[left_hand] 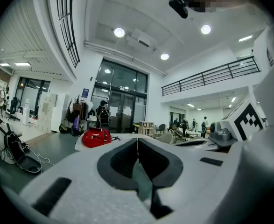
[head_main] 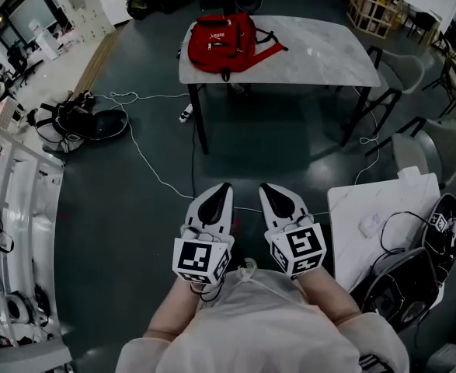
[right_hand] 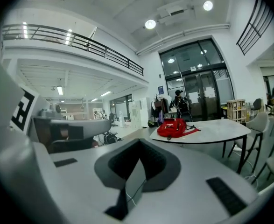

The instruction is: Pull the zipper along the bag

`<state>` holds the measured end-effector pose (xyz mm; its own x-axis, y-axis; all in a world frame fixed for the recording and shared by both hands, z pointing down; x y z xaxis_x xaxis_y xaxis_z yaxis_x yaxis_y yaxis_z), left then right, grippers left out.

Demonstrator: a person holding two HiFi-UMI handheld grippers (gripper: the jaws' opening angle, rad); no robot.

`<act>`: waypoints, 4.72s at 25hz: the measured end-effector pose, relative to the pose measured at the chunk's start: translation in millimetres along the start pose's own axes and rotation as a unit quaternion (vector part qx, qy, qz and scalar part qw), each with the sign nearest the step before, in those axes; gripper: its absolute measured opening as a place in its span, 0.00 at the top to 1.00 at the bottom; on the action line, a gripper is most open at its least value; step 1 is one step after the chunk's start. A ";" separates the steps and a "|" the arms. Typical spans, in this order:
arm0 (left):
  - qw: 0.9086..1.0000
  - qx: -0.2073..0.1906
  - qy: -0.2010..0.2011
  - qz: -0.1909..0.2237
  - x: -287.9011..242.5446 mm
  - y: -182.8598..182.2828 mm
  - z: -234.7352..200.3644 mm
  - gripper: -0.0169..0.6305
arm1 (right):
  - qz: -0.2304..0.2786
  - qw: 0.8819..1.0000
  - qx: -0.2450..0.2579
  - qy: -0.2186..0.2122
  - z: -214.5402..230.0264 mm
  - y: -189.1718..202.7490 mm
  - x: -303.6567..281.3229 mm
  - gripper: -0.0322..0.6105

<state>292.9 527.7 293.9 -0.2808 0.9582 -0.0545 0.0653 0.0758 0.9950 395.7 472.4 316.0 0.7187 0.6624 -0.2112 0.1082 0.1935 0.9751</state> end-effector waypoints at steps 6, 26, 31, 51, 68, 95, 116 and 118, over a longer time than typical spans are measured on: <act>1.000 -0.004 0.008 0.001 -32.3 -3.2 -36.6 0.94 | -0.009 1.000 -0.004 -0.002 13.6 -5.1 -46.7 0.91; 0.997 0.046 0.060 -0.013 -236.3 -24.5 -314.7 0.94 | -0.055 0.997 -0.001 0.063 69.1 -68.2 -352.8 0.91; 0.997 0.047 0.056 -0.018 -264.1 -32.9 -383.2 0.94 | -0.060 0.996 0.005 0.066 70.3 -87.4 -422.5 0.91; 0.994 0.076 -0.026 -0.079 -336.4 -3.7 -537.4 0.94 | -0.114 0.993 -0.028 -0.007 77.3 -88.2 -625.7 0.91; 0.981 0.095 -0.011 -0.166 -458.8 40.7 -659.9 0.94 | -0.211 0.976 -0.045 -0.019 122.5 -55.1 -789.4 0.91; 0.931 0.090 0.257 -0.242 -541.1 124.2 -701.1 0.94 | -0.306 0.918 -0.128 0.215 96.7 19.6 -832.6 0.78; 0.911 0.112 0.292 -0.268 -542.5 139.3 -692.5 0.94 | -0.315 0.925 -0.050 0.208 92.3 9.0 -828.2 0.90; 0.910 0.093 0.292 -0.278 -543.6 140.7 -692.0 0.94 | -0.327 0.925 -0.057 0.187 91.9 5.1 -826.7 0.91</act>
<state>-207.9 -173.4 521.6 -0.7778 0.4515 -0.4373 -0.0963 0.6019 0.7927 -134.8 -140.8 501.7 0.2353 0.5771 -0.7820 0.3470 0.7017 0.6222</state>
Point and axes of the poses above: the fingertips, and each gripper's own axes: x backward along the fingers, z to its right, y out of its underside, the point moved 4 cm from there along x, backward along the fingers, and after that the axes turned 13 degrees about y, right-handed, at the moved point
